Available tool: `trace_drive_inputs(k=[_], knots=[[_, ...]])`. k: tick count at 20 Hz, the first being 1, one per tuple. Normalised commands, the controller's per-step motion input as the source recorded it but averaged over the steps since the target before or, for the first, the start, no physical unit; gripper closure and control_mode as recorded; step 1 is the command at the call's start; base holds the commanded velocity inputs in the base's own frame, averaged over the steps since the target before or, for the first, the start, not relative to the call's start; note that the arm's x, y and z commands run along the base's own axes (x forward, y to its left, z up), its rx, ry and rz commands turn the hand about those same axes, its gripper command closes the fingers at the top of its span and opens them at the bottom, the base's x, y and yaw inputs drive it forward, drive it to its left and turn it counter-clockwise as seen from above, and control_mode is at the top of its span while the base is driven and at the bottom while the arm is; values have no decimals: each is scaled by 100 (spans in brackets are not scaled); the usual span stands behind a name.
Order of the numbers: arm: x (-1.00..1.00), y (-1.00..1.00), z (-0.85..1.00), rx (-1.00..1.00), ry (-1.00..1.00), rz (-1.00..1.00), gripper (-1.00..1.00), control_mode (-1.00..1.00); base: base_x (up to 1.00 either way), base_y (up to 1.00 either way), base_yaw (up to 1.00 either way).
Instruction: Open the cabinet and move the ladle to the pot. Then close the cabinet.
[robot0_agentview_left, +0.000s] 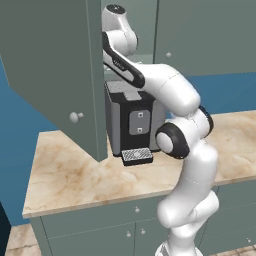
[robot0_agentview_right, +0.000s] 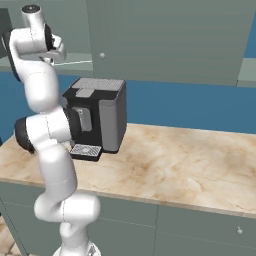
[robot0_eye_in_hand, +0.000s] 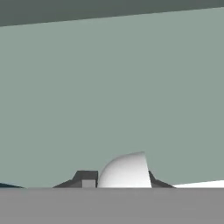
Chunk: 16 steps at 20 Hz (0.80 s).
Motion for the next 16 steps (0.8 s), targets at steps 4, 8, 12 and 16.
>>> trace_drive_inputs(k=[4,8,12,16], knots=[[-100,29,-44,3,-13,14,100,-100,0,0,0],[-99,28,-12,1,-11,16,100,-100,0,0,0],[-99,15,0,0,-10,16,100,-100,0,0,0],[-100,-15,6,0,-7,1,100,-100,0,0,0]])
